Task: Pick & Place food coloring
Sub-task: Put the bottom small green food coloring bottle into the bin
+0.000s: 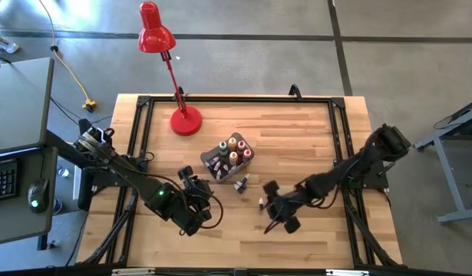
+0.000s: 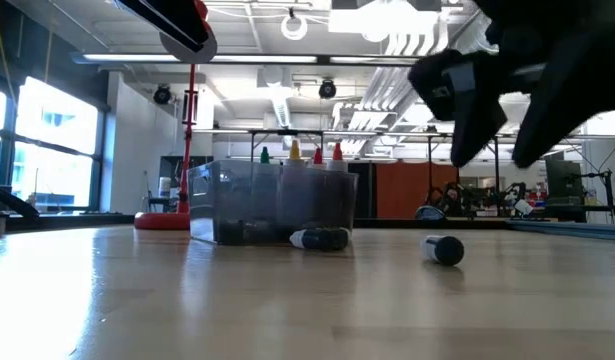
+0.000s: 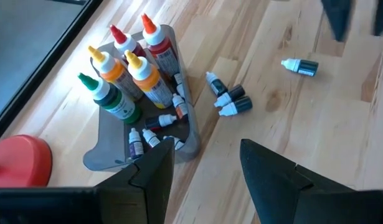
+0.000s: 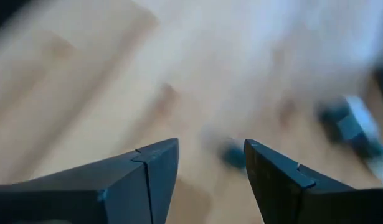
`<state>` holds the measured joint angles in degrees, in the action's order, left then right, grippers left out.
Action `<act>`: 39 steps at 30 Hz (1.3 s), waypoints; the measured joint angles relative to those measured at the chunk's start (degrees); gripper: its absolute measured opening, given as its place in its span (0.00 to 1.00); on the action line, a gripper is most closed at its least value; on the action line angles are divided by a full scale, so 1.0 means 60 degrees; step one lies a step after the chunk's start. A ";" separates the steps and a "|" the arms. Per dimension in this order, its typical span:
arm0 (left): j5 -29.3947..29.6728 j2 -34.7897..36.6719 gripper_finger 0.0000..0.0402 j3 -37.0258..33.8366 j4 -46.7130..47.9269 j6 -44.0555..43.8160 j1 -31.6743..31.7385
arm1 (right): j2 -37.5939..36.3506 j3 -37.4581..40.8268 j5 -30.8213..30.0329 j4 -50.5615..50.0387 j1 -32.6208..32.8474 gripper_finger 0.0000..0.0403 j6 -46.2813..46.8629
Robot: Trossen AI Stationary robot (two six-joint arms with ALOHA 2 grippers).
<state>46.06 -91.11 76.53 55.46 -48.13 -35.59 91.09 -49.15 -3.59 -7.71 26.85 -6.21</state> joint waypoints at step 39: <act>-0.0262 0.0000 0.45 0.0000 -0.0088 -0.0027 0.0000 | 0.2108 0.0922 0.4059 0.2324 -0.2957 0.38 -0.3256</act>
<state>44.49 -91.11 76.53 54.93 -48.29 -35.59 103.73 -43.62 20.77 6.24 9.11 -25.75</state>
